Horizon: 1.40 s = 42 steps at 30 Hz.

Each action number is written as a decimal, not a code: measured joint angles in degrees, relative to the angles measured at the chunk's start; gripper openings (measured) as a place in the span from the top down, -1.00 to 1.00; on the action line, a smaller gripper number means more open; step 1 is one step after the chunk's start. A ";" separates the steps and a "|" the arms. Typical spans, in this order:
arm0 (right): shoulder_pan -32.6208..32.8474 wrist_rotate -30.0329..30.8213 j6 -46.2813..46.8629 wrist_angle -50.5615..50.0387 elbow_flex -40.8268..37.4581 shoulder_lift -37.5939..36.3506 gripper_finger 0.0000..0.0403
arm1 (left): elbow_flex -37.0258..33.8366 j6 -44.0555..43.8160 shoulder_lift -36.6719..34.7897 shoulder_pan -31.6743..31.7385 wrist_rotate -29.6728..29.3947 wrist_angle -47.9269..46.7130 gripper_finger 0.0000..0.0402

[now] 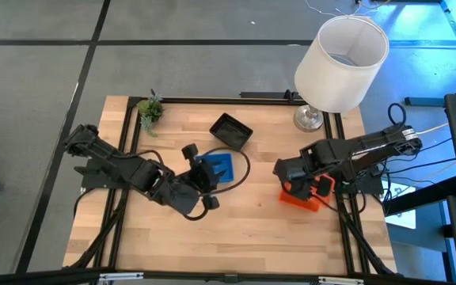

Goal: Stack baskets by color
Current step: Stack the bottom orange bin on the stacked orange bins, then return to Home Position

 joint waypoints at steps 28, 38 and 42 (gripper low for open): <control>-0.11 -4.45 -3.02 6.46 -5.08 8.06 0.77 | 0.00 -0.05 0.00 2.85 0.48 -0.91 0.48; -0.11 -4.52 0.05 3.41 -0.54 7.69 0.75 | -0.02 -0.05 0.00 2.85 0.48 -1.07 0.48; -0.11 -4.51 0.39 -2.32 4.08 7.69 0.75 | -0.02 -0.05 0.00 2.85 0.46 -1.12 0.48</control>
